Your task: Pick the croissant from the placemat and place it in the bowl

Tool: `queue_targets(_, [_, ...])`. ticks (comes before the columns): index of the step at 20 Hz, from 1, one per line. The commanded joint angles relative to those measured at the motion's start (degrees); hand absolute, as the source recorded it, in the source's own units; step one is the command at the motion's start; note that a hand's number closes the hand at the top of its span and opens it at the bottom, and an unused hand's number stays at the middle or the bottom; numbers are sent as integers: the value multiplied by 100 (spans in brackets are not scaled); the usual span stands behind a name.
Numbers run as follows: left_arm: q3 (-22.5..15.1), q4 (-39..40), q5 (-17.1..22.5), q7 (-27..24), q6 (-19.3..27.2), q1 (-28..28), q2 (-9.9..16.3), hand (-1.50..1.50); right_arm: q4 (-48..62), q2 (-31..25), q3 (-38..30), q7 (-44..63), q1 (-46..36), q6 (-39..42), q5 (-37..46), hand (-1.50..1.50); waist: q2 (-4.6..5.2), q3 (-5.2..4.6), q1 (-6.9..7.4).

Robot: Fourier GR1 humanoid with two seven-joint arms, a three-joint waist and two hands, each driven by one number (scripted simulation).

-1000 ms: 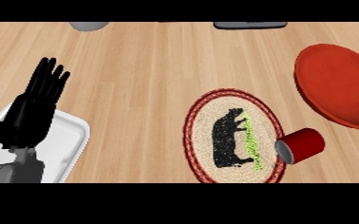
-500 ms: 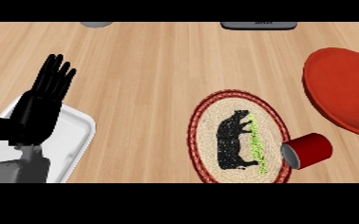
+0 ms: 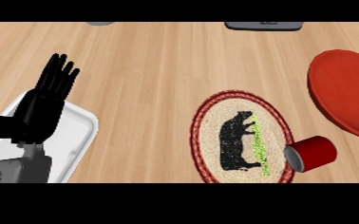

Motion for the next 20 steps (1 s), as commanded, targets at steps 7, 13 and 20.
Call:
queue_targets(7, [-217, -178, -191, 149, 148, -239, -167, 0, 3106, 225, 899, -950, -1325, -522, 1269, 150, 76, 15, 205])
queue_targets(13, [-69, 182, -84, 25, 13, -396, -148, 0, 4516, 395, 693, -943, -2166, 188, 1076, -150, 97, 15, 191])
queue_targets(20, [44, 164, -58, 16, -89, -236, -23, 0, 5073, 562, -147, -2392, -2305, 36, 293, -150, 96, 30, 141])
